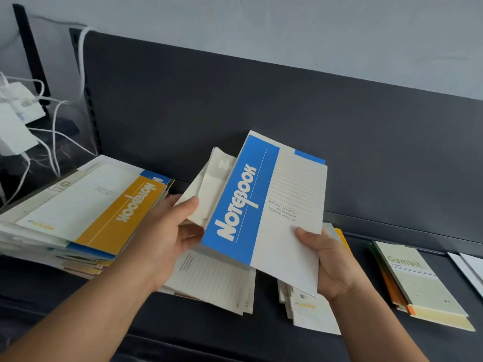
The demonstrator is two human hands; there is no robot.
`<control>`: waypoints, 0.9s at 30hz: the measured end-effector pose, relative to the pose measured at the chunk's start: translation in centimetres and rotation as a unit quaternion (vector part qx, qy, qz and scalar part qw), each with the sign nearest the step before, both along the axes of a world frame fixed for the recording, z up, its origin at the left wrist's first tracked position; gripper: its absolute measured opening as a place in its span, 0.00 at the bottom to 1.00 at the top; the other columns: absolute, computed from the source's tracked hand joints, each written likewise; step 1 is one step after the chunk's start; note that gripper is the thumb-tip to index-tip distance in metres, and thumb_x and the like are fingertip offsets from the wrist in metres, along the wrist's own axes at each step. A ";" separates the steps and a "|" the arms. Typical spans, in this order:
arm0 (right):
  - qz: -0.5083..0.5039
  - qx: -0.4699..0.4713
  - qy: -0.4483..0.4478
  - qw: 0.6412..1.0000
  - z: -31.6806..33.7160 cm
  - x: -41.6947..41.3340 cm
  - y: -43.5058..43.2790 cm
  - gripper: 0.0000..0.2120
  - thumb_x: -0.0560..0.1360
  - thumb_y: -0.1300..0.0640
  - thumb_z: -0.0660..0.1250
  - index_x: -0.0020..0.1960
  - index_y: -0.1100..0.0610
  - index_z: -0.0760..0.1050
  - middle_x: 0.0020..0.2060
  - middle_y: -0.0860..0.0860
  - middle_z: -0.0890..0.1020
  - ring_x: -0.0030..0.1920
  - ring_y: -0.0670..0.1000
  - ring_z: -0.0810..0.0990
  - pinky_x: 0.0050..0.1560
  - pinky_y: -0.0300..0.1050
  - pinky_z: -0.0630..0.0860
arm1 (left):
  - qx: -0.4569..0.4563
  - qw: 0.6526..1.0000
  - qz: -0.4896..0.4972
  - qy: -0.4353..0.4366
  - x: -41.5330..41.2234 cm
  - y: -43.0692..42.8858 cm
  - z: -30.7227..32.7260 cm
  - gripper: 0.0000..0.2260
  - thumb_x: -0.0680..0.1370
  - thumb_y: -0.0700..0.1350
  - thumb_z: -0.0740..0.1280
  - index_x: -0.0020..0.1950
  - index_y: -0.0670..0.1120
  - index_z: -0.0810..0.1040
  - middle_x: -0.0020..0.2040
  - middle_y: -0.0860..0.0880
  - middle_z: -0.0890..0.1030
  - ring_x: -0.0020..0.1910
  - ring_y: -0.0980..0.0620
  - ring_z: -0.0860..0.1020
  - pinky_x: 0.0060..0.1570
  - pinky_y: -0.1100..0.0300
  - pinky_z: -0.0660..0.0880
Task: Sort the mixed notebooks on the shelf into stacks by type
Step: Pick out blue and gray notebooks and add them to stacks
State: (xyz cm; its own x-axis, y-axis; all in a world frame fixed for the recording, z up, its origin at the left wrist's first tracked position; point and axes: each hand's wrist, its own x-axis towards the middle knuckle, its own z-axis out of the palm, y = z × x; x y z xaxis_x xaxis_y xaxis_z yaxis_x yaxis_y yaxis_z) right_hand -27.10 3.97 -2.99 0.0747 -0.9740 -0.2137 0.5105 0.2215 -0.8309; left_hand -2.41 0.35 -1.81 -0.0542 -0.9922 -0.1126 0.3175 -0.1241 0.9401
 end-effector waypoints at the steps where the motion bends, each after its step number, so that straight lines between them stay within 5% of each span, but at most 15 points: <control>1: -0.007 -0.002 -0.002 1.000 0.0 -0.1 0.2 0.21 0.74 0.65 0.63 0.66 0.54 0.74 0.55 0.59 0.84 0.46 0.61 0.86 0.38 0.58 0.82 | 0.033 0.997 -0.029 0.058 -0.6 0.4 0.1 0.18 0.73 0.50 0.68 0.59 0.43 0.74 0.47 0.44 0.82 0.43 0.48 0.83 0.43 0.51 0.80; 4: 0.003 -0.007 -0.004 1.000 -0.2 -0.3 0.7 0.24 0.72 0.65 0.64 0.67 0.54 0.74 0.56 0.59 0.84 0.48 0.62 0.85 0.39 0.59 0.82 | 0.104 0.984 -0.108 0.092 -2.5 1.4 0.2 0.17 0.74 0.52 0.66 0.57 0.42 0.78 0.50 0.43 0.84 0.49 0.43 0.84 0.45 0.47 0.80; 7: 0.020 -0.015 0.017 1.000 -0.2 -1.0 1.0 0.24 0.72 0.65 0.65 0.67 0.53 0.74 0.57 0.58 0.83 0.51 0.62 0.85 0.42 0.59 0.82 | 0.120 0.984 -0.098 0.089 -3.7 1.5 0.3 0.13 0.78 0.49 0.64 0.56 0.44 0.80 0.49 0.42 0.85 0.43 0.45 0.85 0.42 0.50 0.79; 10: 0.014 -0.025 0.111 0.993 -0.4 -1.9 1.2 0.19 0.78 0.64 0.64 0.67 0.50 0.73 0.58 0.54 0.83 0.55 0.60 0.84 0.51 0.61 0.81 | 0.109 0.987 -0.087 0.080 -4.4 1.6 0.4 0.11 0.79 0.48 0.63 0.54 0.43 0.81 0.48 0.42 0.85 0.42 0.44 0.85 0.49 0.46 0.77; 16: -0.085 -0.002 0.264 0.961 -1.0 -2.8 1.5 0.17 0.76 0.61 0.70 0.62 0.49 0.73 0.55 0.48 0.84 0.53 0.54 0.84 0.58 0.60 0.79 | 0.116 0.988 -0.072 0.078 -6.2 2.2 0.3 0.11 0.79 0.48 0.63 0.53 0.43 0.81 0.47 0.42 0.86 0.39 0.45 0.85 0.46 0.47 0.78; 22: -0.115 -0.016 0.247 0.962 -0.8 -4.6 2.4 0.15 0.76 0.64 0.69 0.58 0.49 0.75 0.48 0.45 0.86 0.47 0.52 0.86 0.45 0.49 0.83 | 0.116 0.988 -0.064 0.083 -7.6 2.9 0.4 0.10 0.79 0.47 0.63 0.53 0.44 0.81 0.47 0.43 0.86 0.39 0.46 0.85 0.43 0.49 0.79; 27: -0.135 -0.009 0.244 0.960 -1.0 -6.0 2.9 0.17 0.77 0.65 0.68 0.59 0.47 0.74 0.51 0.47 0.85 0.50 0.54 0.84 0.46 0.51 0.82 | 0.121 0.987 -0.075 0.078 -9.0 3.5 0.4 0.11 0.78 0.48 0.64 0.55 0.44 0.81 0.49 0.43 0.85 0.43 0.45 0.85 0.35 0.53 0.79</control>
State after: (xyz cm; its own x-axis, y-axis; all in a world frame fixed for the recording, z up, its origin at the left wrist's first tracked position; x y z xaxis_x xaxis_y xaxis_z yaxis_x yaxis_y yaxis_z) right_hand -33.13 6.89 -3.96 -0.2856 -0.9477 -0.1423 0.0960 0.1195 -0.9882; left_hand -11.39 3.87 -1.43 -0.2341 -0.9163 -0.3248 0.4162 -0.3964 0.8183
